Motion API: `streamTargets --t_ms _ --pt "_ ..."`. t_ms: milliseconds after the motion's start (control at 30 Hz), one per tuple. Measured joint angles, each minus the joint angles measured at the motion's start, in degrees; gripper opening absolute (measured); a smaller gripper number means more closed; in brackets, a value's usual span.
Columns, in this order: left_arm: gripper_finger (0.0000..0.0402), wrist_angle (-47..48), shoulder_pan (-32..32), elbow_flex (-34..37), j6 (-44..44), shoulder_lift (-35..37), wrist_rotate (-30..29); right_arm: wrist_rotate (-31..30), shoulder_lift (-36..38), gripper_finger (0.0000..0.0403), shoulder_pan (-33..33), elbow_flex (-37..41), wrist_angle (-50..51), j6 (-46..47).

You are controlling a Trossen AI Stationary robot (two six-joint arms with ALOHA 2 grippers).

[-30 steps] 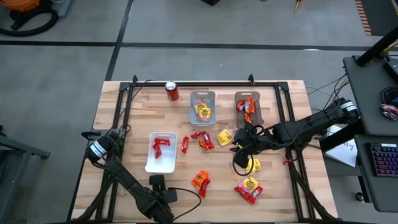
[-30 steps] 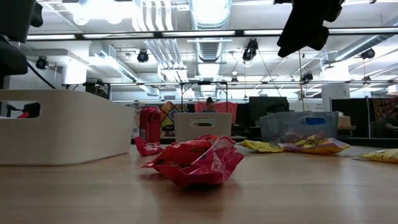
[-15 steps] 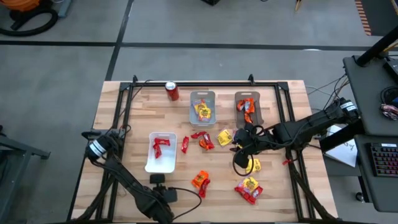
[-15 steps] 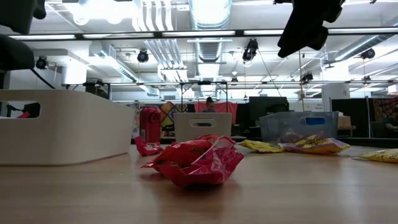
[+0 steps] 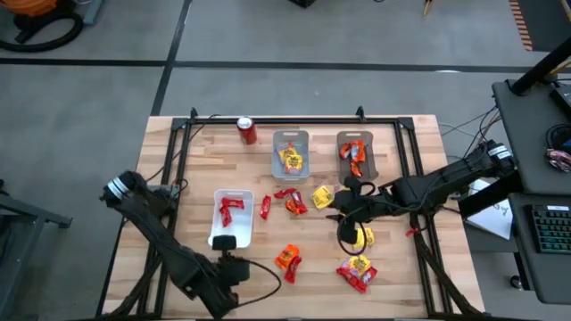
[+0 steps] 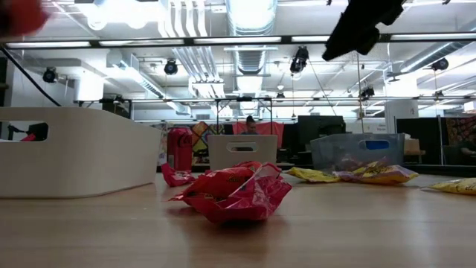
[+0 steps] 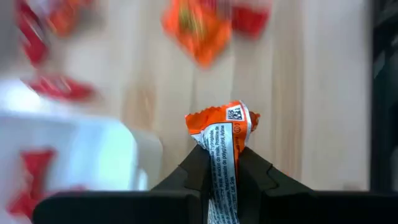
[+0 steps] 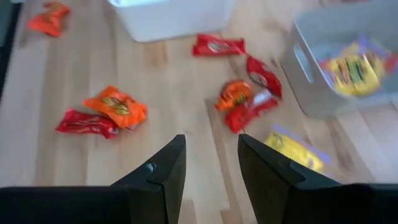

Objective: Sort candy
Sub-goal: Put the orange candy into the black bin

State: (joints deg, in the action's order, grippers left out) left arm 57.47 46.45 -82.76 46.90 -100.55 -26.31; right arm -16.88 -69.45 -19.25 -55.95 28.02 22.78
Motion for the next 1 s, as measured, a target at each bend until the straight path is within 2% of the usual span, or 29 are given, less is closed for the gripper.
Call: streamTargets --t_ms 133,267,433,567,700,900,1000 --pt "0.0026 -6.43 -0.89 -0.02 -6.31 5.37 -8.88 0.41 0.00 0.0139 -0.67 2.52 -8.91 -7.49" --pt "0.0026 -15.75 -1.33 0.07 -20.47 8.18 -16.12 0.81 0.00 0.0139 -1.55 6.86 -23.28 -15.60" --pt "0.0025 -27.40 -3.36 2.66 -39.73 9.13 -16.76 3.05 -0.02 0.0139 -1.51 12.74 -42.37 -22.90" --pt "0.0025 -41.37 -6.91 9.47 -50.26 9.89 -16.80 5.90 -0.02 0.0139 -1.51 15.98 -53.52 -25.11" --pt "0.0025 -60.36 -11.11 18.78 -57.04 10.29 -16.71 7.74 -0.87 0.0139 -1.53 17.65 -59.22 -25.89" --pt "0.0025 -92.44 -16.35 29.20 -62.81 9.93 -16.70 6.51 -6.67 0.0139 -1.38 17.58 -64.70 -26.85" --pt "0.0025 -98.73 -18.29 31.90 -63.29 9.73 -16.71 2.06 -9.98 0.0139 -1.36 16.01 -66.39 -28.56"
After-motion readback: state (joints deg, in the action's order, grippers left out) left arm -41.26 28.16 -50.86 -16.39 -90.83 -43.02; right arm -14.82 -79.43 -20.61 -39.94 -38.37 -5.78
